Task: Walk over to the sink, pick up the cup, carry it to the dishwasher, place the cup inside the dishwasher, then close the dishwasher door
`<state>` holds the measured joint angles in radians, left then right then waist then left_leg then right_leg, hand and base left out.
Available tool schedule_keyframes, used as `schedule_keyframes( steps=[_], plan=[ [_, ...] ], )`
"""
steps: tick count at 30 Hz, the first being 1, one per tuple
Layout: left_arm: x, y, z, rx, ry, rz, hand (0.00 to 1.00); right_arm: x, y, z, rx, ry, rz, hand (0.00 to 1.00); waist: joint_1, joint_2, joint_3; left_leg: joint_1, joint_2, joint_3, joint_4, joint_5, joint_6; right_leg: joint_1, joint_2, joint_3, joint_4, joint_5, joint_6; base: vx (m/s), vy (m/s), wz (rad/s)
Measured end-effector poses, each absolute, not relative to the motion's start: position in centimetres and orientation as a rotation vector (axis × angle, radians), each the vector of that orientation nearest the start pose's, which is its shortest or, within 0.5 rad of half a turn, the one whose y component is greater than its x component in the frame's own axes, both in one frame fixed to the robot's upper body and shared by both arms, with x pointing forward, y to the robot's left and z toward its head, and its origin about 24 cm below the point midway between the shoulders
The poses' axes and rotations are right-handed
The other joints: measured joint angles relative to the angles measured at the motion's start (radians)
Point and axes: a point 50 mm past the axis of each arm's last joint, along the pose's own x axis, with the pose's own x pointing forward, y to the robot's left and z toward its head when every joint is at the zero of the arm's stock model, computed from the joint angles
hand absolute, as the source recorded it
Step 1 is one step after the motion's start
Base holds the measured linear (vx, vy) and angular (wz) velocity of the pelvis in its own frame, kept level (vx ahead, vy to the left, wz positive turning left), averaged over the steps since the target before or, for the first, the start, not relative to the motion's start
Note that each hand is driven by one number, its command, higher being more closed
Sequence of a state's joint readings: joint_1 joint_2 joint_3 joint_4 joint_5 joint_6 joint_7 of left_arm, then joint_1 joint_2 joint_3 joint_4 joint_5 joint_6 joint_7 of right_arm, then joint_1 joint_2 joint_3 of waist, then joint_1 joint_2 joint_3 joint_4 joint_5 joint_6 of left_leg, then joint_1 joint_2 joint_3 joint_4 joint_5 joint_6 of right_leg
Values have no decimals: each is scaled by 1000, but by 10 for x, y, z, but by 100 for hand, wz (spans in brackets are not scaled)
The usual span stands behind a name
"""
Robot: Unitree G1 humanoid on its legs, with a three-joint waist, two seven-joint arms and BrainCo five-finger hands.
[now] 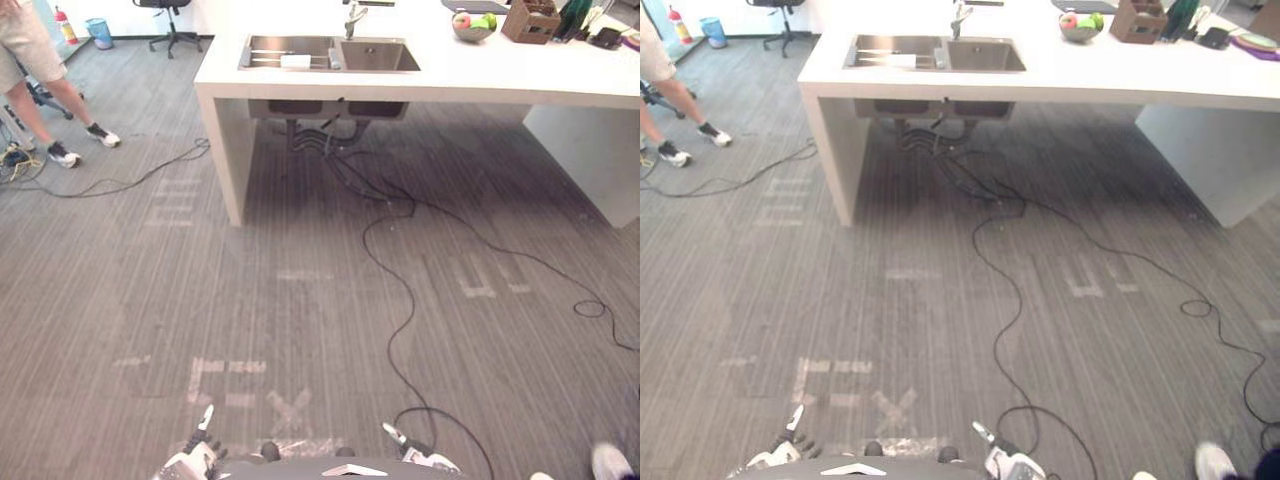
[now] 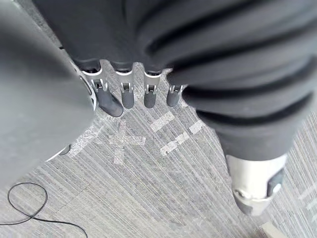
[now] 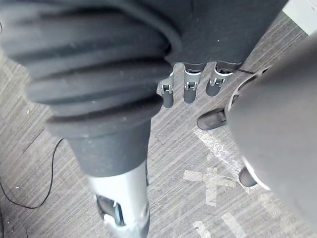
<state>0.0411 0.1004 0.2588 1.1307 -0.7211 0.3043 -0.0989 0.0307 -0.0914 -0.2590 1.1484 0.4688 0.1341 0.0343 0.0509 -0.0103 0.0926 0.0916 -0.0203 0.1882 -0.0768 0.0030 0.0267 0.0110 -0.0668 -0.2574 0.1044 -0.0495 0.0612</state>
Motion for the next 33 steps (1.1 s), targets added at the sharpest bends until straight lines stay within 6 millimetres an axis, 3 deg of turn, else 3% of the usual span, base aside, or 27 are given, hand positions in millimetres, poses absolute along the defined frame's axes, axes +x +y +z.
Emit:
schedule_keyframes(
  steps=[1, 2, 3, 4, 6, 7, 9, 10, 11, 14, 15, 16, 17, 18, 20, 21, 22, 23, 24, 25, 26, 28, 30, 31, 32, 33],
  plan=[
    [76, 193, -168, -897, 1213, 536, 0, 79, -204, -168, 548, 1181, -511, 0, -1, -2, 5, 0, -2, 4, 5, -9, 12, -76, -28, 5, 170, -47, 10, -2, 56, -7],
    [76, 194, -168, -899, 1209, 536, 0, 79, -205, -168, 549, 1174, -510, 0, 0, -3, 9, -1, -1, 7, 10, -14, 19, -113, -39, 10, 254, -54, 12, -11, 66, -11],
    [77, 196, -167, -907, 1194, 547, 0, 80, -205, -167, 553, 1161, -507, 0, 0, -6, 17, -2, 0, 12, 30, -28, 20, -182, -58, 23, 390, -54, 0, 60, 59, -12],
    [81, 200, -166, -879, 1172, 553, 0, 82, -206, -165, 558, 1140, -502, 0, -1, -17, 34, -1, 0, 11, 81, -68, 29, -289, -95, 31, 612, -42, -37, 78, 43, -12],
    [82, 202, -166, -832, 1156, 553, 0, 82, -203, -166, 581, 1136, -509, 0, -6, -25, 42, 8, 14, 7, 131, -106, 28, -338, -107, 32, 717, -76, -20, 114, -7, 1],
    [86, 198, -166, -798, 1141, 523, 0, 81, -203, -166, 594, 1127, -521, 0, -14, -25, 43, 34, 29, 2, 135, -125, 22, -345, -107, 15, 695, -103, -13, 135, -32, 15],
    [98, 193, -164, -771, 1112, 462, 0, 81, -203, -166, 601, 1118, -528, 0, -26, -24, 43, 51, 42, -6, 138, -143, 13, -343, -107, -8, 585, -100, -11, 155, -54, 17],
    [112, 189, -160, -756, 1076, 415, 0, 80, -202, -166, 615, 1116, -537, 0, -31, -24, 43, 54, 48, -14, 142, -157, 3, -343, -105, -33, 455, -82, -9, 337, -144, 17],
    [127, 179, -156, -766, 1040, 377, 0, 78, -202, -167, 628, 1115, -551, 0, -38, -23, 44, 59, 53, -23, 149, -173, -10, -343, -101, -41, 314, -40, -10, 299, -130, 17],
    [156, 145, -145, -847, 968, 300, 0, 76, -202, -167, 688, 1099, -598, 0, -50, -13, 70, 102, 77, -29, 185, -245, -58, -304, -96, -48, 81, 62, -7, 440, -263, 10],
    [160, 143, -142, -861, 954, 293, 0, 74, -200, -167, 703, 1104, -606, 0, -53, -18, 74, 117, 80, -33, 198, -268, -70, -284, -100, -45, 60, 63, -5, 445, -301, 16],
    [168, 135, -138, -891, 929, 271, 0, 70, -200, -168, 729, 1110, -627, 0, -61, -18, 73, 146, 96, -52, 215, -310, -89, -272, -101, -55, 90, 143, -22, 388, -253, 23],
    [171, 130, -135, -898, 922, 253, 0, 70, -203, -167, 733, 1099, -638, 0, -66, -7, 67, 159, 116, -54, 215, -324, -91, -280, -93, -65, 137, 144, -31, 614, -342, 19],
    [179, 120, -128, -909, 894, 204, 0, 72, -212, -165, 725, 1077, -650, 0, -60, 32, 61, 168, 150, -63, 246, -309, -96, -324, -68, -79, 259, 45, -81, 520, -264, 2],
    [181, 121, -126, -906, 878, 197, 0, 73, -213, -165, 737, 1080, -656, 0, -55, 33, 62, 146, 157, -69, 308, -268, -90, -328, -66, -81, 296, -5, -89, 518, -272, -6],
    [180, 121, -124, -891, 860, 172, 0, 70, -213, -165, 745, 1103, -659, 0, -61, 39, 57, 116, 171, -81, 412, -211, -102, -294, -60, -88, 305, -48, -84, 600, -310, 5],
    [177, 121, -122, -899, 828, 144, 0, 69, -215, -165, 734, 1110, -655, 0, -62, 45, 56, 73, 189, -83, 526, -171, -135, -261, -51, -94, 294, -68, -81, 604, -287, 15],
    [175, 119, -118, -904, 789, 98, 0, 69, -218, -164, 713, 1111, -648, 0, -63, 61, 54, 4, 218, -98, 672, -109, -205, -216, -35, -109, 265, -82, -81, 411, -143, 20],
    [175, 117, -115, -901, 769, 61, 0, 71, -221, -164, 699, 1107, -640, 0, -61, 74, 53, -47, 238, -114, 774, -46, -229, -182, -21, -115, 236, -88, -83, 417, -80, 18],
    [174, 114, -108, -897, 731, -7, 0, 72, -226, -163, 656, 1109, -618, 0, -46, 81, 49, -149, 273, -113, 976, -22, -225, -127, 1, -115, 185, -97, -91, 525, -68, 7],
    [176, 116, -99, -890, 678, -55, 0, 81, -225, -160, 609, 1095, -564, 0, -36, 95, 48, -235, 284, -101, 1131, -45, -192, -64, 9, -112, 150, -107, -97, 515, -54, 2],
    [181, 120, -84, -859, 590, -101, 0, 98, -224, -156, 600, 1050, -510, 0, -20, 86, 57, -350, 258, -82, 1213, -105, -138, 27, 8, -105, 99, -127, -84, 524, -17, -14],
    [188, 126, -64, -814, 488, -135, 0, 123, -230, -148, 636, 970, -502, 0, 19, 85, 57, -423, 211, -47, 1085, -163, -116, 91, -8, -74, 51, -135, -64, 477, 62, -65],
    [193, 130, -49, -783, 418, -154, 0, 140, -226, -142, 643, 927, -453, 0, 34, 81, 57, -430, 176, -12, 876, -176, -97, 119, -24, -46, 28, -127, -30, 519, 162, -77],
    [199, 129, -32, -766, 350, -186, 0, 152, -224, -135, 628, 892, -401, 0, 36, 80, 57, -426, 123, 3, 598, -144, -68, 154, -43, -32, 17, -136, -5, 554, 182, -60],
    [202, 127, -22, -762, 313, -209, 0, 155, -224, -132, 618, 875, -381, 0, 34, 84, 55, -413, 94, 0, 449, -79, -53, 170, -51, -30, 20, -150, 17, 721, 255, -28]
  ],
)
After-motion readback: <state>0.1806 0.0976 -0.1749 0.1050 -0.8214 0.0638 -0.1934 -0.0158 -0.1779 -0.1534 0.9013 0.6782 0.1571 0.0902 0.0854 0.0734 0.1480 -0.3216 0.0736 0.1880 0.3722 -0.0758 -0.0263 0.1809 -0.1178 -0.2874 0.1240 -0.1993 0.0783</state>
